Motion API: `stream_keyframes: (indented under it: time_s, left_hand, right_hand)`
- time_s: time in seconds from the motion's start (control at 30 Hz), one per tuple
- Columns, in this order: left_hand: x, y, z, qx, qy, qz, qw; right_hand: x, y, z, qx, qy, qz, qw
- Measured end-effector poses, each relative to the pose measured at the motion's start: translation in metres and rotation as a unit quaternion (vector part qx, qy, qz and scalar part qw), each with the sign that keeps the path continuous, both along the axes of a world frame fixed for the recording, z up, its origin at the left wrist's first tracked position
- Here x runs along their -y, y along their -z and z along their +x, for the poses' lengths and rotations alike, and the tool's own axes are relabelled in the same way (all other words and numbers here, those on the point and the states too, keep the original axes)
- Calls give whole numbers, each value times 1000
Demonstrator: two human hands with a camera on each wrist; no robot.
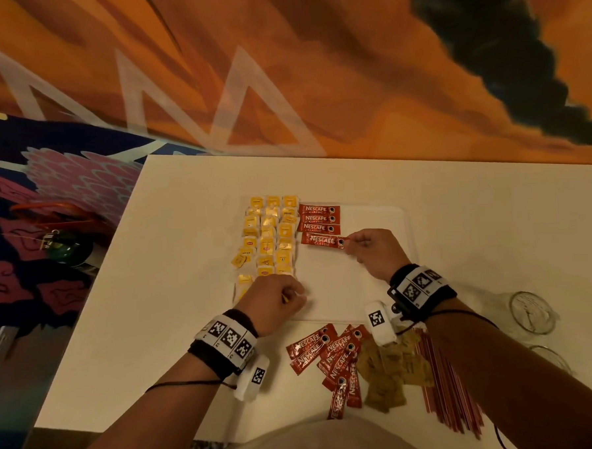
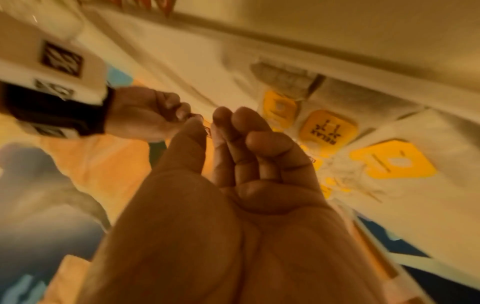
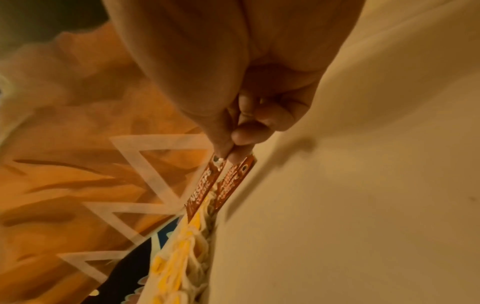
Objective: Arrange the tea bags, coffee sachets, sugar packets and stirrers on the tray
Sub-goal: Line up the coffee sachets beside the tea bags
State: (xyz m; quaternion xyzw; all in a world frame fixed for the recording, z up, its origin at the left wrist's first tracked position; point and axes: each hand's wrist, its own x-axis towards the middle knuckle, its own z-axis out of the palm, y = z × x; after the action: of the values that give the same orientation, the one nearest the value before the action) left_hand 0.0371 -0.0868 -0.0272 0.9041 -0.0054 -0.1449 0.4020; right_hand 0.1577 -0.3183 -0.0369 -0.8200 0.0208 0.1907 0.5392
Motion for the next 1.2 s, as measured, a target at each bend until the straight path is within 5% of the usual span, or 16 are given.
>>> stream_keyframes:
  time_s: [0.43,0.67,0.87,1.03,1.2]
  left_hand:
    - [20,1,-17,-7,234,220,947]
    - [34,6,-25,11,287,288,914]
    - [38,9,-29,-5,266,286,920]
    - [37,9,-29,-18,245,275,930]
    - [37,9,-29,-39,229,265,936]
  right_hand:
    - [-17,17,36,-54,6,-134,989]
    - [-24,15,40,-68,12,-176,982]
    - [-20,7,34,-51,6,-199,979]
    - [-12,-15,1,29,-113,-146,982]
    - [3,-28,-40,44,-324,-164,931]
